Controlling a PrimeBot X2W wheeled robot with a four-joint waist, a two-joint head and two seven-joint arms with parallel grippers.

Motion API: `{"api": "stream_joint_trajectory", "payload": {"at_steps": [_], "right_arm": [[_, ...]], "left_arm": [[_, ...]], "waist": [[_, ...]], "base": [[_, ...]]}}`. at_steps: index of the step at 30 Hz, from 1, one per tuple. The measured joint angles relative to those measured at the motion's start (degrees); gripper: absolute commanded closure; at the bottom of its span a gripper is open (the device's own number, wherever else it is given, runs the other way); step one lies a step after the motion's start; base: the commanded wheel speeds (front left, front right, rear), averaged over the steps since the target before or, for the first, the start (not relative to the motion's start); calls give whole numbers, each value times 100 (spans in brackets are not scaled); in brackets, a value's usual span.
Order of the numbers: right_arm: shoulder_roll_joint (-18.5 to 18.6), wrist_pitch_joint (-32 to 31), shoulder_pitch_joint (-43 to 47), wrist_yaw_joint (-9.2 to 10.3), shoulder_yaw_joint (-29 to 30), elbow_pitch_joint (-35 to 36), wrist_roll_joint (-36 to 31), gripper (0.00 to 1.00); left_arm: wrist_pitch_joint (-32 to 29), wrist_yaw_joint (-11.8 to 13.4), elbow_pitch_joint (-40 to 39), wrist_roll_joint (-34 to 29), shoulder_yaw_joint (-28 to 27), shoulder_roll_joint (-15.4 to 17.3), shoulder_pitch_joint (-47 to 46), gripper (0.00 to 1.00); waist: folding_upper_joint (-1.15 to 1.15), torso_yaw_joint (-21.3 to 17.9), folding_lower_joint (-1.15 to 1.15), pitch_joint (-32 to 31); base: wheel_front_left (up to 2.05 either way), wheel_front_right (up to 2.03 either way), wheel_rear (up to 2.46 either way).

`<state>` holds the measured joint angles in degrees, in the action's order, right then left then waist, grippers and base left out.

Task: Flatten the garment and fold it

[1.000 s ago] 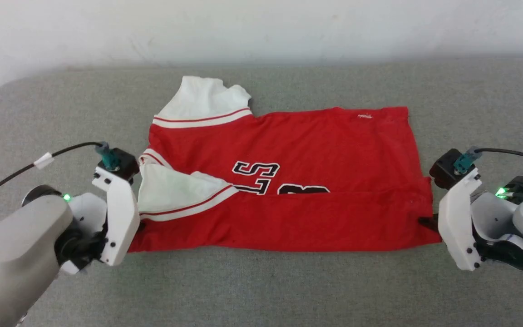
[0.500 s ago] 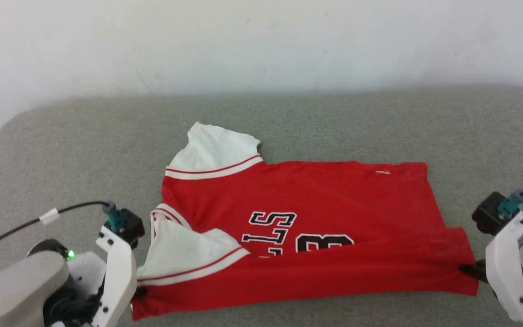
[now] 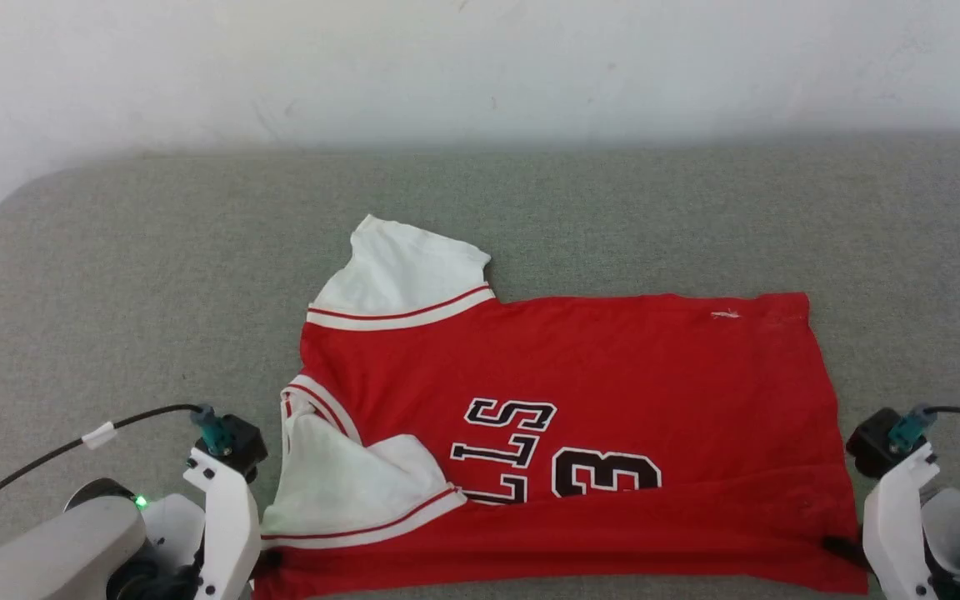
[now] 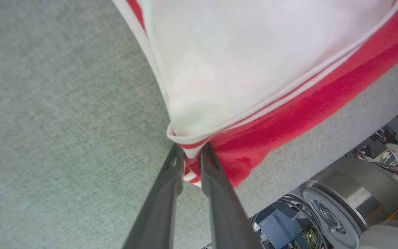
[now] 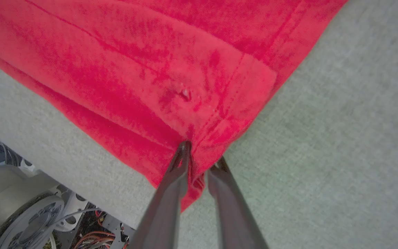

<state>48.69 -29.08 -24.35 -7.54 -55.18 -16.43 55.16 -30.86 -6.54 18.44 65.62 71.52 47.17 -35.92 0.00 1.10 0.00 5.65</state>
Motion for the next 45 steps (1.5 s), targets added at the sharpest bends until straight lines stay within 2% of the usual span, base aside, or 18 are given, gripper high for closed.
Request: {"api": "stream_joint_trajectory", "payload": {"at_steps": [1, 5, 9, 14, 19, 22, 27, 30, 34, 39, 43, 45], "right_arm": [[-27, 103, 8, 0, 68, -27, -15, 0], [-45, 667, 25, 0, 450, 68, -140, 0], [-9, 1350, 164, 0, 1072, 258, -332, 0], [-177, 2120, 461, 0, 2057, 527, -843, 0], [-847, 2871, 874, 0, 3328, 871, -1670, 0], [-1406, 3230, 1145, 1, 4088, 1165, -2195, 0], [-2368, 3628, 1544, 0, 4926, 1833, -2926, 0], [-2843, 3822, 1633, 1, 5236, 2157, -3234, 0], [-3259, 3978, 1642, 1, 5337, 2505, -3497, 0], [-3450, 4016, 1636, 1, 5310, 2679, -3667, 0], [-3487, 4039, 1617, 1, 5299, 2673, -3755, 0], [-3492, 4054, 1596, 1, 5272, 2662, -3767, 0]], "left_arm": [[99, -4, 38, 1, -22, -14, 34, 0], [403, -5, 40, -2, -162, 26, 33, 0], [765, -4, -120, 99, -522, 232, -165, 0], [1221, 3, -221, -434, -826, 438, -896, 0], [1750, 240, -24, -1009, -1085, 257, -1573, 0], [1959, 368, 231, -1251, -1169, -21, -1907, 0], [2070, 413, 777, -1435, -1240, -488, -2501, 0], [1931, 413, 1157, -1506, -1245, -709, -2837, 0], [1579, 347, 1758, -1463, -1249, -957, -3239, 0], [472, 144, 2334, -1165, -1125, -1118, -3488, 0], [-370, 44, 2558, -938, -1002, -1124, -3623, 0], [-605, 0, 2586, -840, -991, -1116, -3691, 0]], "waist": [[0, 6, 0, -9], [0, 24, 0, -124], [0, 53, 0, -263], [0, 74, 0, -299], [0, 17, 0, -127], [0, -42, 1, 37], [0, -178, 1, 392], [0, -277, 2, 640], [0, -434, 2, 983], [0, -681, 2, 1387], [0, -899, 2, 1673], [0, -995, 2, 1810]], "base": [[0, 0, 0], [0, 0, 0], [0, 0, 0], [0, 0, 0], [0, 0, 0], [0, 0, 0], [0, 0, 0], [0, 0, 0], [0, 0, 0], [0, 0, 0], [0, 0, 0], [0, 0, 0]]}}
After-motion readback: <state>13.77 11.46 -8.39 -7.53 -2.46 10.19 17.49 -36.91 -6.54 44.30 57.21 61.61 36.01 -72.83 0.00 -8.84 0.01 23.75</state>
